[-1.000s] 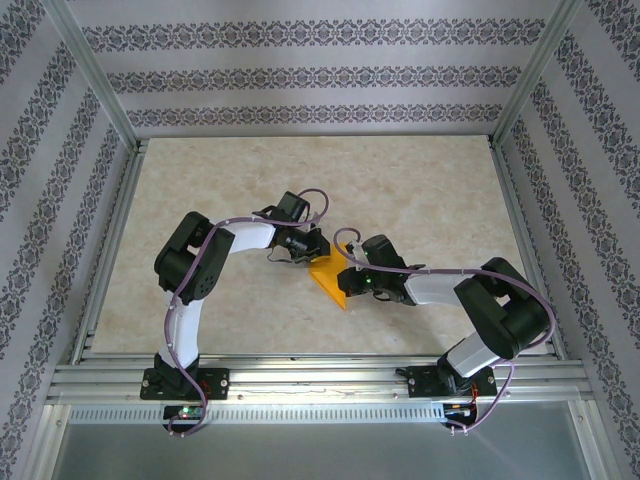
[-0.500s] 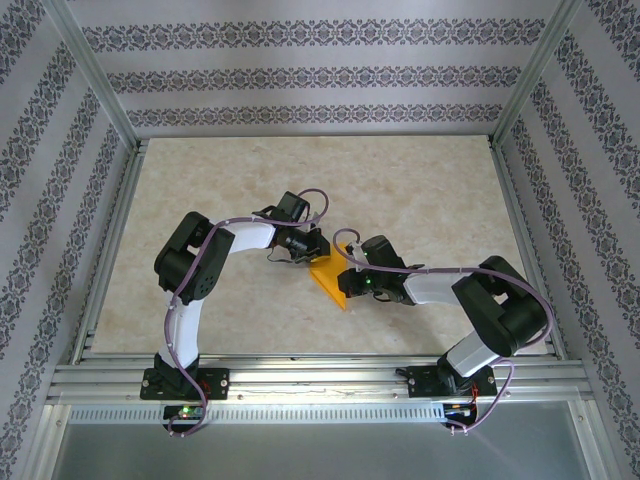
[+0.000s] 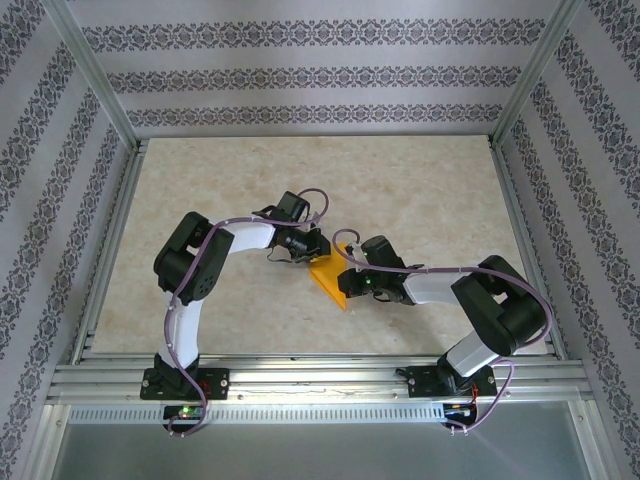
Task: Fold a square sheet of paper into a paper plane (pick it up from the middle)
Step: Third fold the triangle at the center of the table.
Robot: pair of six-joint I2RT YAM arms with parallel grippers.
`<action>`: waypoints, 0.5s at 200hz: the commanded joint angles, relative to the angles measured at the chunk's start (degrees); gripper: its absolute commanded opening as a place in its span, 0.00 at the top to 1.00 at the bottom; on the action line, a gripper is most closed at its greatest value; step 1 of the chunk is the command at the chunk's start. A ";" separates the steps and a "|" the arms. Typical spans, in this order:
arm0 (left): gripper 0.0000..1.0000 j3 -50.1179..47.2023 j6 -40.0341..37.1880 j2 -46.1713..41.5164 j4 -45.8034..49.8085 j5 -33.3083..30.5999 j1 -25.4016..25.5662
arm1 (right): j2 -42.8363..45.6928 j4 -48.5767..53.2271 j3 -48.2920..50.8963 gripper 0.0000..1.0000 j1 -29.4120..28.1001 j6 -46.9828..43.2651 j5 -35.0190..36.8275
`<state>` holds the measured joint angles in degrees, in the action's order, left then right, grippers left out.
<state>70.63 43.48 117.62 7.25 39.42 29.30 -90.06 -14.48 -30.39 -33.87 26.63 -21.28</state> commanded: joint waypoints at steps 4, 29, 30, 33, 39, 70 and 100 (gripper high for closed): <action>0.82 0.44 -1.68 -4.97 3.01 -4.22 0.50 | -0.46 1.24 0.07 1.00 0.35 -0.81 0.52; 0.74 -3.61 -1.63 -11.21 1.89 -9.68 0.28 | -0.38 1.04 0.22 1.00 0.30 -0.73 0.51; 0.74 -3.90 -1.60 -11.46 1.76 -9.74 0.26 | -0.38 0.99 0.23 1.00 0.30 -0.72 0.48; 0.74 -4.39 -1.27 -12.10 1.13 -9.78 0.26 | -0.38 1.03 0.24 1.00 0.29 -0.76 0.47; 0.74 -5.76 -0.76 -13.30 0.29 -9.73 0.15 | -0.44 1.03 0.16 1.00 0.31 -0.76 0.48; 0.85 -13.16 4.39 -17.64 -6.49 -6.10 0.62 | -0.49 1.36 -0.37 1.00 0.32 -0.85 -0.12; 0.94 -20.56 11.30 -20.52 -16.06 -5.13 3.40 | -0.03 1.80 -0.37 1.00 0.30 -0.92 0.03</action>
<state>55.16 48.10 98.72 -0.19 32.97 29.98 -90.06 -14.50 -30.39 -33.85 26.63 -21.28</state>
